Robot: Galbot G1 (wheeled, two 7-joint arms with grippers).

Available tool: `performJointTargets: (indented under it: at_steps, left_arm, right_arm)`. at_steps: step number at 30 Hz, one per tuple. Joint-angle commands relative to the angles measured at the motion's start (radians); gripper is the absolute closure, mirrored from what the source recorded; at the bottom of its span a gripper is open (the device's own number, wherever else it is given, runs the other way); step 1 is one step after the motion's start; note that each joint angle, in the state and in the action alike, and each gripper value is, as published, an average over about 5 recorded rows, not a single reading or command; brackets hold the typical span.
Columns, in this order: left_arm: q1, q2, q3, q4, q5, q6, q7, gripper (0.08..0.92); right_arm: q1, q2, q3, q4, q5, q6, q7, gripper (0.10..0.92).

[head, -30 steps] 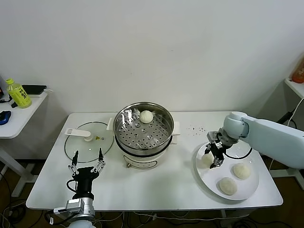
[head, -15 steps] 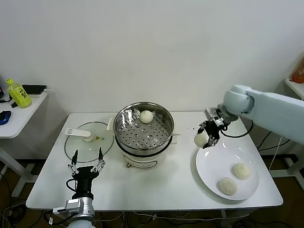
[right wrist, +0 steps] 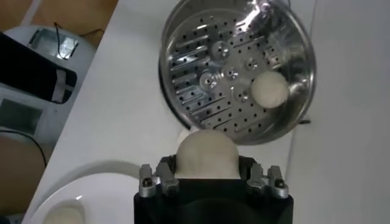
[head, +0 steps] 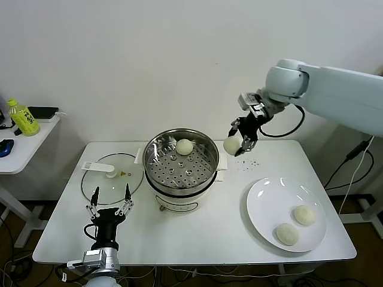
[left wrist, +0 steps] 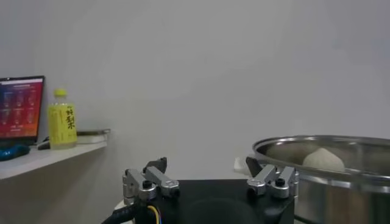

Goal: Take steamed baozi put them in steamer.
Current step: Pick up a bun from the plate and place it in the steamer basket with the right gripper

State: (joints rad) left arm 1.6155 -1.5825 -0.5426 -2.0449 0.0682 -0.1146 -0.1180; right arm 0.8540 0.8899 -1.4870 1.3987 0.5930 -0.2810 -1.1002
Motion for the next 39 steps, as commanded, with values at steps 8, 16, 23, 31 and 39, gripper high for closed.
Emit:
performJointTargets:
  at_steps: [8, 16, 23, 31, 39]
  left_arm:
    - [-0.008, 0.013, 0.003, -0.001, 0.022, -0.001, 0.001, 0.177]
    - [-0.007, 0.016, -0.007, 0.007, 0.017, -0.006, 0.0, 0.177]
    - [-0.005, 0.014, -0.009, 0.001, 0.018, -0.003, -0.001, 0.177]
    - [-0.003, 0.015, -0.012, 0.001, 0.017, -0.003, -0.001, 0.177]
    - [0.0, 0.013, -0.009, 0.008, 0.018, -0.009, 0.0, 0.177]
  right_arm:
    - [-0.082, 0.405, 0.023, -0.292, 0.086, -0.045, 0.024, 0.372]
    - [-0.188, 0.56, 0.04, -0.459, 0.076, -0.052, 0.028, 0.372]
    - [-0.277, 0.67, 0.063, -0.571, 0.05, -0.05, 0.028, 0.372]
    - [-0.327, 0.713, 0.079, -0.627, 0.022, -0.044, 0.024, 0.372]
    - [-0.351, 0.703, 0.085, -0.642, -0.006, -0.035, 0.021, 0.372]
